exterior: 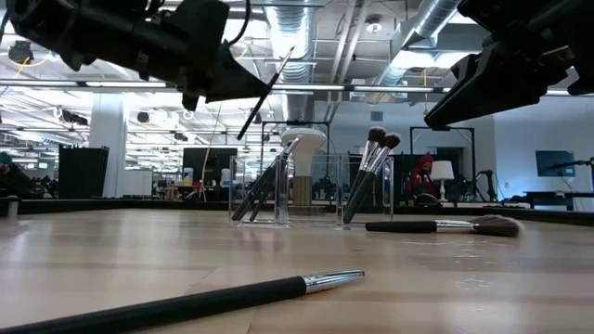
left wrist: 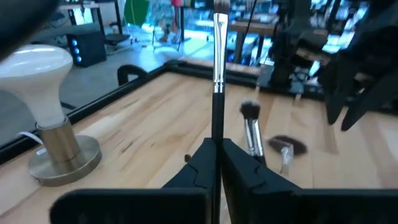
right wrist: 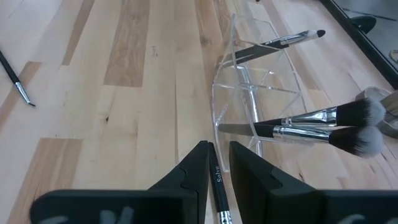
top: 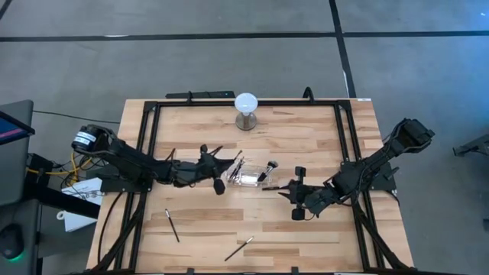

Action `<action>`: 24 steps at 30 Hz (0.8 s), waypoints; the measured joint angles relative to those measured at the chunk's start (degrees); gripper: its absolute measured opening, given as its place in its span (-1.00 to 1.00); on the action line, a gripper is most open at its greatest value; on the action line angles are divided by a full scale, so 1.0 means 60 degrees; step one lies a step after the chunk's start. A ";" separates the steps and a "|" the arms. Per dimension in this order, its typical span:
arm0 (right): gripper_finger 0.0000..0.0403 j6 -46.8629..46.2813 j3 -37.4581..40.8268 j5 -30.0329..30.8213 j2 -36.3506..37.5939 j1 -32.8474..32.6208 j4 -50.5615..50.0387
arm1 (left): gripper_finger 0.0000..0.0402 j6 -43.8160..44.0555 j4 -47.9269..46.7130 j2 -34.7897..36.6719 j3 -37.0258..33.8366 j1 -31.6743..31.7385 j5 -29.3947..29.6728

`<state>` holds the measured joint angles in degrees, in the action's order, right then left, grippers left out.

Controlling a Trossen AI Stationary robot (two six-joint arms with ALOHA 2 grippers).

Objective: Put items in baskets/containers
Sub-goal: Put the black eyeshadow brush into the transparent organizer

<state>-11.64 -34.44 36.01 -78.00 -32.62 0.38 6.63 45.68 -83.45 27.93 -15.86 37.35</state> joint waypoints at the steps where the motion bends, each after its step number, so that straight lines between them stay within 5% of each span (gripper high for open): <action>1: -0.73 0.0000 0.0000 0.0006 0.0000 0.0001 -0.0001 | -0.94 -0.0033 0.0290 -0.0066 -0.0057 -0.0007 0.0004; 14: -0.73 0.0000 0.0000 0.0005 0.0000 0.0000 -0.0001 | -0.94 0.0005 0.2329 -0.1826 -0.0089 -0.0007 -0.0008; 24: -0.73 0.0000 0.0000 0.0000 0.0000 0.0000 -0.0001 | -0.90 0.1087 0.2322 -0.2612 -0.0089 -0.0007 -0.0011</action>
<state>-11.64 -34.44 36.01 -78.00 -32.62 0.38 13.15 59.61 -99.12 27.40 -15.90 37.28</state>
